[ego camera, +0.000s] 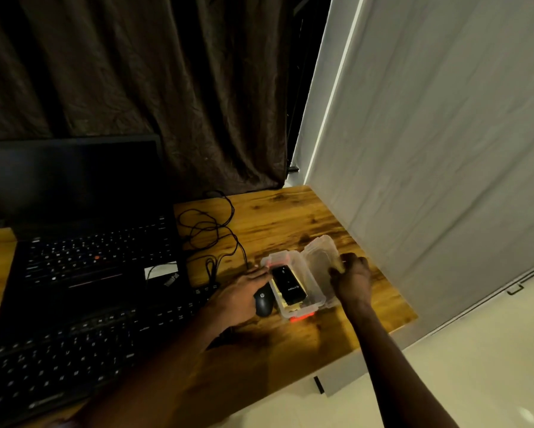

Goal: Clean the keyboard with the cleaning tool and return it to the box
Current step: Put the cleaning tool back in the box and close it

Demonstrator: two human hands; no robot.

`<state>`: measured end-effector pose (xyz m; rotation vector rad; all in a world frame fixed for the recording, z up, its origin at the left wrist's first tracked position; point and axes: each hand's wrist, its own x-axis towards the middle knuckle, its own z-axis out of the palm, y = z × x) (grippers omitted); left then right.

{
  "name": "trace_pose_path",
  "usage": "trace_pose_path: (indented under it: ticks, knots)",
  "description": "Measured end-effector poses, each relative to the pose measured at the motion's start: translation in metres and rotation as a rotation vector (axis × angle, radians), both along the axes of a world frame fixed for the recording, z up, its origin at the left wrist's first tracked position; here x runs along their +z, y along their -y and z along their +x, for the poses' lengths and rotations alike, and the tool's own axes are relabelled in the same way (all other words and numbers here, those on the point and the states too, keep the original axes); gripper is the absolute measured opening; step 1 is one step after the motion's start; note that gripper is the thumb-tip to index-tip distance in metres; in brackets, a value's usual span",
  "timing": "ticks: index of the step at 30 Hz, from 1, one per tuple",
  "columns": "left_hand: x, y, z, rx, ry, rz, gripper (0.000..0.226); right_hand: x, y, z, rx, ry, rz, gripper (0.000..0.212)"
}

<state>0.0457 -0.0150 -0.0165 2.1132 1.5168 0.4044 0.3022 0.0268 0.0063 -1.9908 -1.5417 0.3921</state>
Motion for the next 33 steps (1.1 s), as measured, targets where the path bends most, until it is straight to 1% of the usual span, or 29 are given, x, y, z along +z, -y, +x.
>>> trace_pose_path:
  ticks: [2, 5, 7, 9, 10, 11, 13, 14, 17, 21, 24, 26, 28, 29, 31, 33]
  knots:
    - [-0.002, 0.0, 0.001, 0.004, 0.014, 0.0, 0.074, 0.007, 0.003, -0.009, 0.085, -0.014, 0.086, 0.031]
    - [-0.007, -0.002, 0.0, 0.015, 0.019, 0.002, 0.075, 0.013, 0.016, -0.031, 0.231, 0.024, 0.232, 0.027]
    - [-0.011, -0.003, -0.001, 0.02, 0.018, 0.003, 0.076, 0.012, 0.027, -0.048, 0.313, 0.095, 0.205, 0.031]
    - [-0.012, -0.003, -0.001, 0.018, 0.018, 0.002, 0.076, 0.008, 0.04, -0.063, 0.345, 0.111, 0.128, 0.042]
    - [-0.012, -0.003, 0.0, 0.018, 0.016, -0.002, 0.076, 0.005, 0.045, -0.068, 0.358, 0.145, 0.104, 0.046]
    - [-0.011, -0.003, 0.0, 0.018, 0.02, -0.008, 0.075, 0.001, 0.049, -0.073, 0.379, 0.224, 0.101, 0.049]
    - [-0.011, -0.003, 0.001, 0.012, 0.039, -0.014, 0.075, -0.005, 0.056, -0.079, 0.396, 0.399, 0.079, 0.053]
    - [-0.01, -0.003, 0.001, 0.011, 0.055, -0.013, 0.076, -0.008, 0.057, -0.081, 0.388, 0.446, 0.062, 0.054]
    - [-0.006, -0.001, 0.002, 0.067, 0.11, 0.018, 0.073, -0.016, 0.062, -0.087, 0.374, 0.495, 0.083, 0.054]
    - [-0.012, -0.003, -0.001, 0.199, 0.09, 0.033, 0.061, -0.019, 0.066, -0.088, 0.392, 0.431, 0.096, 0.055]
    - [-0.013, -0.01, -0.004, 0.196, 0.088, 0.029, 0.06, -0.025, 0.068, -0.088, 0.457, 0.403, 0.107, 0.051]
    - [-0.011, -0.014, -0.002, 0.17, 0.099, 0.026, 0.059, -0.026, 0.066, -0.087, 0.539, 0.291, 0.101, 0.05]
    - [-0.011, -0.017, 0.002, 0.165, 0.099, 0.039, 0.057, -0.021, 0.063, -0.083, 0.585, 0.146, 0.151, 0.045]
    - [-0.01, -0.019, 0.004, 0.163, 0.1, 0.045, 0.054, -0.019, 0.062, -0.08, 0.581, 0.107, 0.199, 0.042]
    - [-0.007, -0.022, 0.009, 0.164, 0.084, 0.068, 0.05, -0.013, 0.057, -0.07, 0.525, 0.116, 0.265, 0.039]
    - [-0.001, -0.025, 0.015, 0.188, 0.052, 0.102, 0.048, -0.009, 0.055, -0.056, 0.426, 0.134, 0.208, 0.042]
